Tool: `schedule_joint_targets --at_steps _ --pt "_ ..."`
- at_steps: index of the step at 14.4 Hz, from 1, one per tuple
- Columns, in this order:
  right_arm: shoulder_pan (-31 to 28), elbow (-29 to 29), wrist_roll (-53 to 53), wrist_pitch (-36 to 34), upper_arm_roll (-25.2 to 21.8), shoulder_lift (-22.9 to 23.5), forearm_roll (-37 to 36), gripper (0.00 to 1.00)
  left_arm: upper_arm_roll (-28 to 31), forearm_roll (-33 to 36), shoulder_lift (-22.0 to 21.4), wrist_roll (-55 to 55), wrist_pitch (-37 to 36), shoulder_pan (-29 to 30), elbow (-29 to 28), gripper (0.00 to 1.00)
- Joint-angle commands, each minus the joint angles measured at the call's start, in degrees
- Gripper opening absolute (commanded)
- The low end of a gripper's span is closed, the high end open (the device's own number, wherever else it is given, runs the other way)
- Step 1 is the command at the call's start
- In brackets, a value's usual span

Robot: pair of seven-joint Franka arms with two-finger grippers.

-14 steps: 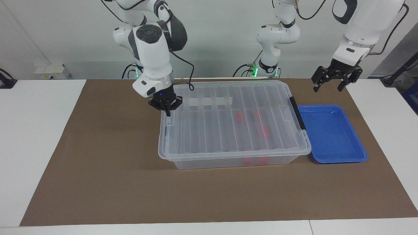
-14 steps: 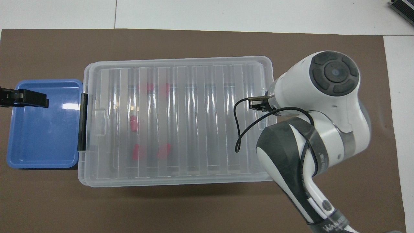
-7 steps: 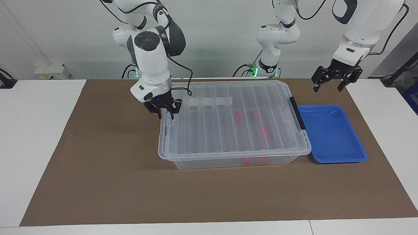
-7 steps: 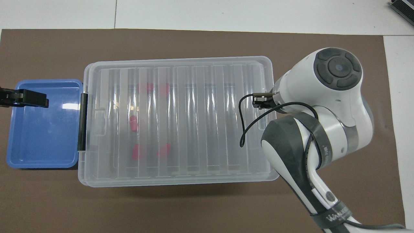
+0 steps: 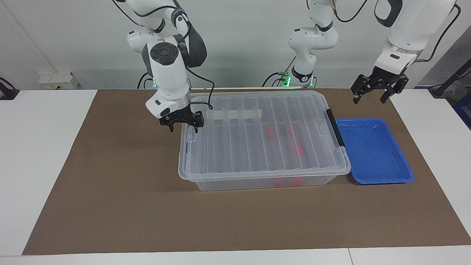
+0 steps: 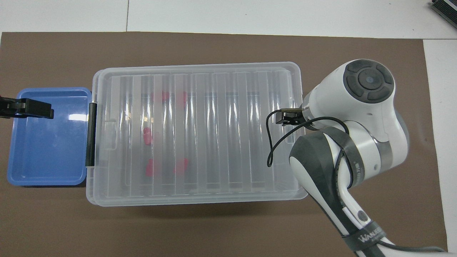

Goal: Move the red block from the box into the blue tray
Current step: 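Slide the clear lid away from the blue tray with the right gripper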

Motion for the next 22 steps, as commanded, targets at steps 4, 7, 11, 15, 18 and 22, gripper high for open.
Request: schedule_joint_targets --at_steps 4,7,11,15,18,22 --pt "-3.1 -3.8 -4.8 1.4 0.4 -2.4 -0.1 0.97 0.3 -0.9 -1.0 -0.4 -0.8 0.0 -0.6 1.0" --pt "-3.9 -4.5 -6.6 1.8 0.4 -2.7 -0.1 0.97 0.3 -0.9 -1.0 -0.3 -0.7 0.0 -0.6 1.0" --pt "-6.3 -4.6 -10.0 1.7 0.4 -2.8 -0.1 0.97 0.3 -0.9 -1.0 -0.4 -0.7 0.0 -0.6 1.0" --pt "-10.5 -4.6 -16.6 1.6 0.5 -2.8 0.0 0.97 0.3 -0.9 -1.0 -0.3 -0.8 0.0 -0.6 1.0" --pt "-12.6 -4.6 -19.8 1.6 0.5 -2.8 0.0 0.97 0.3 -0.9 -1.0 -0.4 -0.8 0.0 -0.6 1.0" --pt "-14.2 -4.6 -20.8 1.4 0.5 -2.8 0.2 0.97 0.3 -0.9 -1.0 -0.3 -0.8 0.0 -0.6 1.0"
